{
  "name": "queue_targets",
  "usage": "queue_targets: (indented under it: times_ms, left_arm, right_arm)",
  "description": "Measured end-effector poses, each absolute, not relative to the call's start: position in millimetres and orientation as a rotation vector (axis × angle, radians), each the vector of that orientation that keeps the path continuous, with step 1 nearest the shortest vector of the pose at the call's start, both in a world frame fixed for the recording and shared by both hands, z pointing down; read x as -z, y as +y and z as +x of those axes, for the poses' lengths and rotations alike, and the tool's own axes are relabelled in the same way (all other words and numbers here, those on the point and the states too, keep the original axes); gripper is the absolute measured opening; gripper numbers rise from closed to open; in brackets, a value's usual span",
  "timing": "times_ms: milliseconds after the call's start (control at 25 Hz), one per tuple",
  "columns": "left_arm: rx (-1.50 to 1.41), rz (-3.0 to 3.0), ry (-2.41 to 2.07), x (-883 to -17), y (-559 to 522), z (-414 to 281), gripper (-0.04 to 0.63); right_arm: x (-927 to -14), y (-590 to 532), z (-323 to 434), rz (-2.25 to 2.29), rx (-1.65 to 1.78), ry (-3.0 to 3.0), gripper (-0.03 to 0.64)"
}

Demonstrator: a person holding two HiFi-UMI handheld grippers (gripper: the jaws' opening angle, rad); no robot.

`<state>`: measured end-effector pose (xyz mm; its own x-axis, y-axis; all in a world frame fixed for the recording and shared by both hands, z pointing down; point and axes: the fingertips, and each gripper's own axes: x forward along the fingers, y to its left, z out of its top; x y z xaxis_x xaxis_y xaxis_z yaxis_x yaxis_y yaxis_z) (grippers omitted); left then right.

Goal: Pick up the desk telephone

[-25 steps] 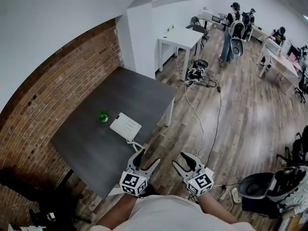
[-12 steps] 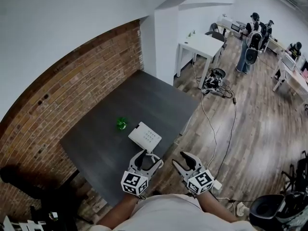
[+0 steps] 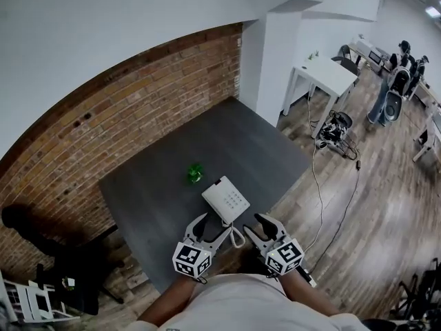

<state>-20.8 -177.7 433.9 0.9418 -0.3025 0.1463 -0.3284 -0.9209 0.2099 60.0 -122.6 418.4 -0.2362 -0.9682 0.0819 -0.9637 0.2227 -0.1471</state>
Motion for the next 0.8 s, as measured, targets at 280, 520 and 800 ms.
queue_targets:
  times_ms: [280,520,800]
  left_arm:
    - [-0.147,2.802,-0.704,-434.3,-217.4,-15.9,0.344]
    - [-0.139,2.731,-0.892,-433.4,-243.3,8.9,0.344]
    - [-0.164,2.625,-1.077,-448.6,-253.5,36.0,0.344]
  right_arm:
    - [-415.4,-185.7,69.7,-1.680,0.247,2.620,0.215]
    - [-413.3,-225.9,98.0,-1.480,0.266,2.754,0.216]
    - [-429.4,-253.6,140.1,-1.302,0.326,2.851,0.216]
